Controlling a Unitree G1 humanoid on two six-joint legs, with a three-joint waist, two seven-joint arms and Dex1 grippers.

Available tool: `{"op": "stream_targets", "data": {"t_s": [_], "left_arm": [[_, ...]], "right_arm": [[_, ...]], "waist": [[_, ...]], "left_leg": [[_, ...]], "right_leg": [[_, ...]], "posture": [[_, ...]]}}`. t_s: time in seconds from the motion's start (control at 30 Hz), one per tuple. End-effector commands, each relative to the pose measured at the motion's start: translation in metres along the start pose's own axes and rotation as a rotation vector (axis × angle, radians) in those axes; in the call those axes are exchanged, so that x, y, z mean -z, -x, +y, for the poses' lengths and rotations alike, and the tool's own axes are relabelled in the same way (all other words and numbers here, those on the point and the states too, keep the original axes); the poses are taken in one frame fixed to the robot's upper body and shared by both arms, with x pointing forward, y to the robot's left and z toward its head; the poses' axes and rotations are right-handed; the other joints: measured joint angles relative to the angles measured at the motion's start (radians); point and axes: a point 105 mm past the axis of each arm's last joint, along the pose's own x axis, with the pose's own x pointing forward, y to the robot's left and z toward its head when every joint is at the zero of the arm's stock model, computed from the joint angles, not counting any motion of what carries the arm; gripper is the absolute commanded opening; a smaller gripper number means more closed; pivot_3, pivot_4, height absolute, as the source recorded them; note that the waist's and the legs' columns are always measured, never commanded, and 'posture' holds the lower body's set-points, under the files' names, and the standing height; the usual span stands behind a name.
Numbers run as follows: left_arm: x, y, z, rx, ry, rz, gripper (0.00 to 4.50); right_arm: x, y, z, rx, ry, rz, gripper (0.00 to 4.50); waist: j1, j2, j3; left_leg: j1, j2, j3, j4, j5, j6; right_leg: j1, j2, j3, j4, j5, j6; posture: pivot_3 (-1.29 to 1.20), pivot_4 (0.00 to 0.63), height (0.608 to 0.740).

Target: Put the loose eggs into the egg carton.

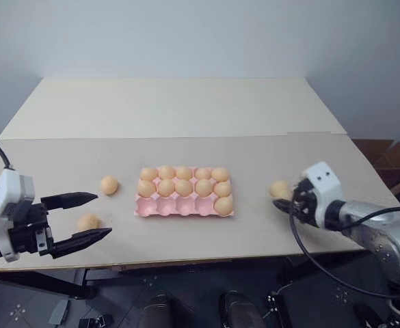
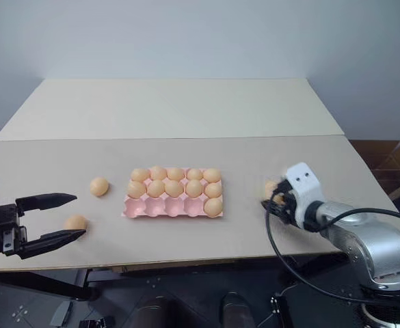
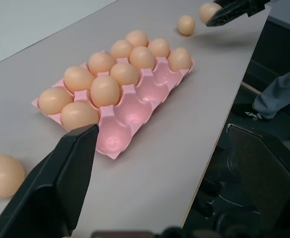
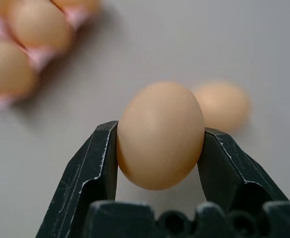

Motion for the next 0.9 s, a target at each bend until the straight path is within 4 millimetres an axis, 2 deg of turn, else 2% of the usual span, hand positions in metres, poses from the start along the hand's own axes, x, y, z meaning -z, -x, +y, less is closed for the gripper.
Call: {"op": "stream_targets", "data": {"t_s": [0.03, 0.17, 0.27, 0.37, 0.4, 0.47, 0.57, 0.63, 0.73, 0.8, 0.9], "left_arm": [[-0.006, -0.003, -0.003, 0.015, -0.028, -0.011, 4.50], [-0.006, -0.005, -0.004, 0.018, -0.026, -0.013, 4.50], [-0.006, -0.005, -0.006, 0.014, -0.026, -0.012, 4.50], [-0.007, -0.004, -0.006, 0.002, -0.025, -0.013, 4.50], [-0.007, -0.004, -0.006, 0.001, -0.025, -0.011, 4.50], [-0.006, -0.004, -0.006, -0.001, -0.023, -0.009, 4.50], [-0.005, -0.005, -0.005, -0.006, -0.020, -0.009, 4.50], [-0.004, -0.005, -0.004, -0.011, -0.014, -0.010, 4.50], [-0.001, -0.001, -0.001, -0.028, 0.001, -0.008, 4.50], [0.001, 0.003, 0.000, -0.038, 0.023, -0.021, 4.50], [0.011, 0.013, 0.006, -0.104, 0.030, 0.000, 4.50]], "right_arm": [[-0.026, -0.019, 0.041, -0.125, 0.057, -0.081, 2.48], [-0.039, -0.046, 0.072, -0.191, 0.092, -0.102, 2.48], [-0.036, -0.059, 0.083, -0.197, 0.122, -0.071, 2.48], [-0.032, -0.063, 0.086, -0.196, 0.161, -0.051, 2.48], [-0.033, -0.062, 0.087, -0.198, 0.165, -0.054, 2.92], [-0.037, -0.061, 0.088, -0.205, 0.167, -0.072, 3.41], [-0.045, -0.058, 0.091, -0.217, 0.164, -0.107, 4.47], [-0.055, -0.051, 0.088, -0.222, 0.154, -0.147, 4.47], [-0.066, -0.030, 0.074, -0.219, 0.150, -0.212, 4.47], [-0.068, -0.013, 0.059, -0.216, 0.154, -0.249, 4.47], [-0.061, 0.013, 0.038, -0.235, 0.177, -0.281, 4.47]], "waist": [[-0.003, 0.000, 0.000], [-0.002, 0.000, 0.000], [0.005, 0.000, 0.000], [0.005, 0.000, 0.000], [0.004, 0.000, 0.000], [0.002, 0.000, 0.000], [0.002, 0.000, 0.000], [0.002, 0.000, 0.000], [0.002, 0.001, 0.000], [0.006, 0.001, 0.000], [0.009, 0.000, 0.000]], "left_leg": [[0.001, 0.000, 0.000, 0.000, 0.000, 0.000], [-0.001, 0.000, 0.000, 0.000, 0.000, 0.000], [-0.003, -0.001, 0.000, 0.000, 0.000, 0.000], [-0.004, -0.002, 0.000, 0.000, 0.000, 0.000], [-0.004, -0.002, 0.001, 0.000, 0.000, 0.000], [-0.004, -0.002, 0.001, 0.000, 0.000, 0.000], [-0.003, -0.001, 0.000, 0.000, 0.000, 0.000], [-0.002, 0.000, 0.000, 0.000, 0.000, 0.000], [-0.002, 0.000, 0.000, 0.000, 0.000, 0.000], [-0.002, -0.001, 0.000, 0.000, 0.000, 0.000], [-0.003, -0.001, 0.000, 0.000, 0.000, 0.000]], "right_leg": [[0.000, 0.000, 0.000, 0.000, 0.000, 0.000], [-0.001, 0.000, 0.000, 0.002, 0.002, -0.001], [-0.002, -0.001, -0.001, 0.001, 0.004, 0.001], [-0.002, -0.003, -0.002, -0.001, 0.003, 0.001], [-0.002, -0.003, -0.001, -0.001, 0.004, 0.001], [-0.002, -0.003, -0.001, -0.001, 0.004, 0.001], [-0.002, -0.001, -0.002, 0.001, 0.004, 0.001], [-0.002, 0.000, -0.002, 0.002, 0.004, 0.001], [-0.003, 0.000, -0.002, 0.003, 0.004, 0.001], [-0.003, -0.001, -0.002, 0.002, 0.004, 0.001], [-0.001, -0.002, -0.003, -0.002, 0.003, 0.001]], "posture": [[0.00, 0.150, 0.740], [0.00, 0.150, 0.740], [0.00, 0.150, 0.740], [0.00, 0.150, 0.740], [0.00, 0.150, 0.740], [0.00, 0.150, 0.740], [0.00, 0.150, 0.740], [0.00, 0.150, 0.740], [0.00, 0.150, 0.740], [0.00, 0.150, 0.740], [0.00, 0.150, 0.740]]}}
